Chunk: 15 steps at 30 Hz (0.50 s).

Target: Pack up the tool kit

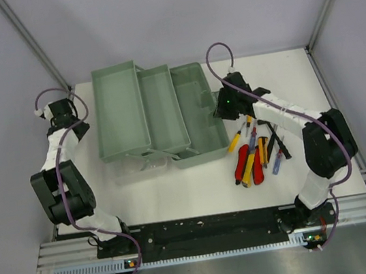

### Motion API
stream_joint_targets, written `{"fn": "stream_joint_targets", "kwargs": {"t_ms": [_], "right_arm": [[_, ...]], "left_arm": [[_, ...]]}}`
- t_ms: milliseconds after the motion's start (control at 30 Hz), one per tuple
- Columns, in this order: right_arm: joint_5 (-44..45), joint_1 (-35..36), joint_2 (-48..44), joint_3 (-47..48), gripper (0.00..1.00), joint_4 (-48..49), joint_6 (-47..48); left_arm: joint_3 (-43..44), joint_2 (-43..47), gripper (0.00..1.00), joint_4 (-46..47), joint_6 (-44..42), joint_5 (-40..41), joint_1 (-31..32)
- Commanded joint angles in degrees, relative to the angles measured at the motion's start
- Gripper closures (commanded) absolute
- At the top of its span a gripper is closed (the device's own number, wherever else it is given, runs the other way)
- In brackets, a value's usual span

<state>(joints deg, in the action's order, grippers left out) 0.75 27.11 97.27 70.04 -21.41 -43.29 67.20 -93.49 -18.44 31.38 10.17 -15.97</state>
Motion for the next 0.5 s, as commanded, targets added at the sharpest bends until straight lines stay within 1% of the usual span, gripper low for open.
{"fn": "stream_joint_targets", "kwargs": {"t_ms": [0,100,200,233,300,333,400,467], "right_arm": [[4.0,-0.7,-4.2,7.8,0.66,-4.0,4.9],[5.0,-1.7,-7.5,8.6,0.62,-6.2,5.3],[6.2,-3.9,-10.7,6.4,0.55,-8.5,5.7],[6.5,-5.0,-11.7,5.0,0.50,-9.0,6.4],[7.9,-6.7,-13.5,2.6,0.31,-10.6,8.4],[8.8,-7.8,-14.3,1.2,0.23,-11.2,9.4],[10.1,-10.6,-15.9,-1.4,0.10,-12.4,10.9],[12.3,-13.0,-17.3,-4.5,0.01,-12.6,12.5]], "left_arm": [[7.1,4.8,0.56,-7.1,0.6,3.9,0.1],[10.6,7.0,0.35,-9.1,-0.3,1.6,0.1],[12.9,9.2,0.17,-9.1,-3.8,-5.1,0.1],[13.7,10.0,0.03,-9.2,-4.6,-7.3,0.1],[15.4,11.7,0.02,-10.3,-6.1,-11.8,0.1],[16.2,12.7,0.02,-10.7,-7.1,-13.2,0.1],[17.7,15.0,0.02,-11.6,-8.3,-14.8,0.1],[19.5,17.2,0.02,-12.1,-9.4,-16.9,0.1]]}}
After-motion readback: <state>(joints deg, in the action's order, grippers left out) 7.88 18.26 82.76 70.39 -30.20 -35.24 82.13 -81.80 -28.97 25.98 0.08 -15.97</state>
